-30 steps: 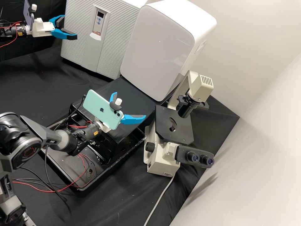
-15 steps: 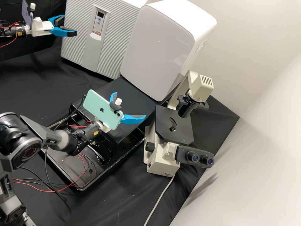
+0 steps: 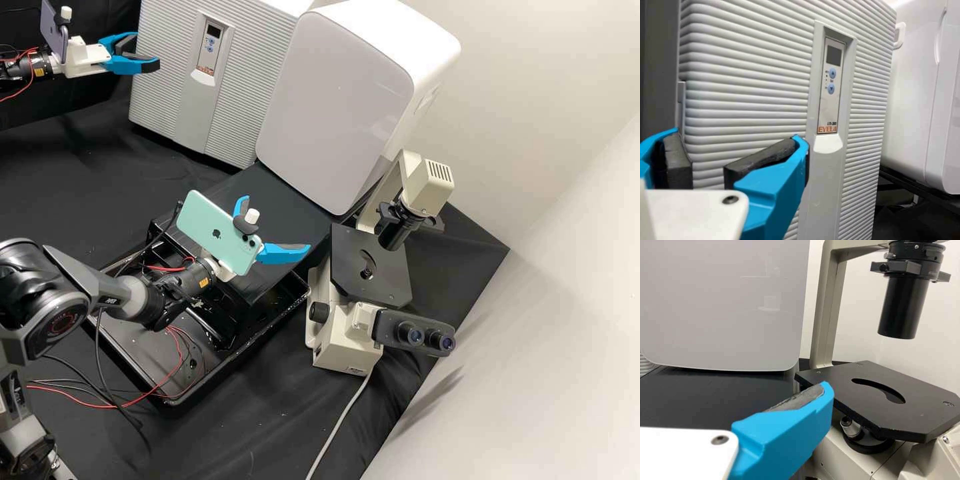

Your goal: Open the incubator door

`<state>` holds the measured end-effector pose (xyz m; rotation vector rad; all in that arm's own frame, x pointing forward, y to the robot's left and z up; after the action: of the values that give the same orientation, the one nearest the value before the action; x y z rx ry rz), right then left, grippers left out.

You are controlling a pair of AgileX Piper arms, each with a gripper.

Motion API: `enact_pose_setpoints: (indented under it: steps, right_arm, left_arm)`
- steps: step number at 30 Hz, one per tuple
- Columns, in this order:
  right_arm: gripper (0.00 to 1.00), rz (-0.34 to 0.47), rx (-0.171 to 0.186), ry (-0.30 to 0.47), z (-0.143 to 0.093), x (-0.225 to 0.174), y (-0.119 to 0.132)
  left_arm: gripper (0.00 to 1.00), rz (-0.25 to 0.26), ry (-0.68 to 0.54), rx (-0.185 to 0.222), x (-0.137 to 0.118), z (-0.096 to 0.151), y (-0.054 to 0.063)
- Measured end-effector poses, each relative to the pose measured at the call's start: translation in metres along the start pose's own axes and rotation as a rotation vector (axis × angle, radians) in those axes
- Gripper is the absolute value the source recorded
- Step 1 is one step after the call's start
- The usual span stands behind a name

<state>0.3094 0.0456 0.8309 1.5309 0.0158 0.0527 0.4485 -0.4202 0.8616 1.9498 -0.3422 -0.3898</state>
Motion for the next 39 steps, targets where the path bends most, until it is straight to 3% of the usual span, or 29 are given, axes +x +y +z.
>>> enact_pose_setpoints:
  steps: [10, 16, 30, 36, 39]
  right_arm:
    - [1.0, 0.0, 0.0, 0.0, 0.0, 0.0, 0.0]
    - [1.0, 0.0, 0.0, 0.0, 0.0, 0.0, 0.0]
    - [1.0, 0.0, 0.0, 0.0, 0.0, 0.0, 0.0]
    - [1.0, 0.0, 0.0, 0.0, 0.0, 0.0, 0.0]
    - [1.0, 0.0, 0.0, 0.0, 0.0, 0.0, 0.0]
  left_arm:
    - [0.0, -0.008, 0.024, 0.023, -0.011, 0.007, -0.001]
    - [0.0, 0.006, 0.048, -0.009, -0.014, 0.013, -0.001]
    - [0.0, -0.054, 0.047, -0.009, -0.053, 0.058, 0.006]
    - [0.0, -0.118, -0.047, 0.039, -0.079, 0.09, 0.009]
    - [0.0, -0.114, -0.123, 0.066, -0.089, 0.107, 0.014]
